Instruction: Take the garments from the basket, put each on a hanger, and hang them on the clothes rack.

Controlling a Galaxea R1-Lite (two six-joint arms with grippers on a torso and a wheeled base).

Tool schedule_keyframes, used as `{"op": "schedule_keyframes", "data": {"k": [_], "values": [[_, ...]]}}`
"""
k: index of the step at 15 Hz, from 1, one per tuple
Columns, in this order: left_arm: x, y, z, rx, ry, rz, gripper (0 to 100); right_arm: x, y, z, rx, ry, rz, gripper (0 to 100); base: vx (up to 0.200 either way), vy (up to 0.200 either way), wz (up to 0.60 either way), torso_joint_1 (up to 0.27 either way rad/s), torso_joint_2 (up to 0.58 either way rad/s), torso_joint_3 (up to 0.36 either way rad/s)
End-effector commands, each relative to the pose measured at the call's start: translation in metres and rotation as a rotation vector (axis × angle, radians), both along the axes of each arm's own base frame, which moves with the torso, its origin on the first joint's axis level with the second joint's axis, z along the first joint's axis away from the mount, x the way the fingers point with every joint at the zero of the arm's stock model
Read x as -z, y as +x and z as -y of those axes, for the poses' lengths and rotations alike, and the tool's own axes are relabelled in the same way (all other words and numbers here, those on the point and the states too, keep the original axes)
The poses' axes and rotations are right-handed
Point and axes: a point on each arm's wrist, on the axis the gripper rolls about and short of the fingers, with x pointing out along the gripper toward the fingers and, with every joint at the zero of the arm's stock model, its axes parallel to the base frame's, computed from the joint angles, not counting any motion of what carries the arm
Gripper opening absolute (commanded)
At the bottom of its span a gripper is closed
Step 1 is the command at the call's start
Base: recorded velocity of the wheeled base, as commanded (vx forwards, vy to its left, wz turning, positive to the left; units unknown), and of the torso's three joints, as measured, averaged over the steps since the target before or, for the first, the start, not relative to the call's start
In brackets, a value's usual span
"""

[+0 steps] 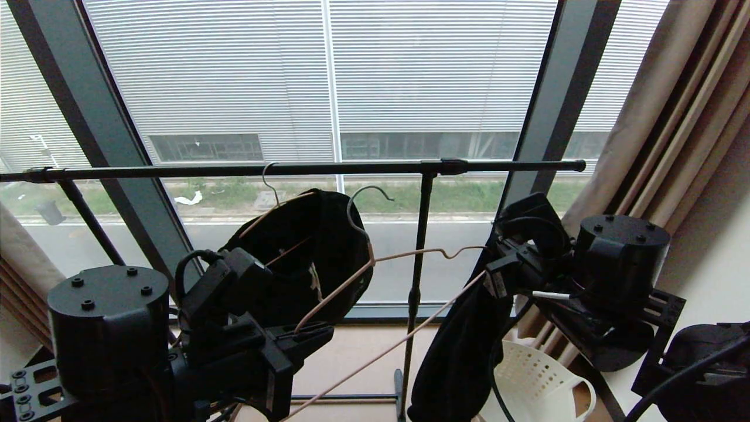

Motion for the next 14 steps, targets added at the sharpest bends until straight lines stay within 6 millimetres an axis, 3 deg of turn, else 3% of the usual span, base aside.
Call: {"op": "schedule_keyframes", "data": {"k": [1,9,14], "values": [[0.001,0.001,0.001,0.002,0.003,-0.003,0,-0.001,0.000,-0.002,-0.004,0.003,0.005,0,0.000,0.000,0.00,0.000,0.00,0.000],[0.001,-0.013,-0.010,0.003,-0.003,0.004,0,-0.004,0.022,0.020,0.099,0.013,0.021,0,0.000,0.000,0.00,0.000,0.00,0.000],[-0.002,-0.021,-0.015,0.010,-0.014,0.017,0,-0.002,0.030,0.017,0.105,0.013,0.020,0,0.000,0.000,0.00,0.000,0.00,0.000]]}}
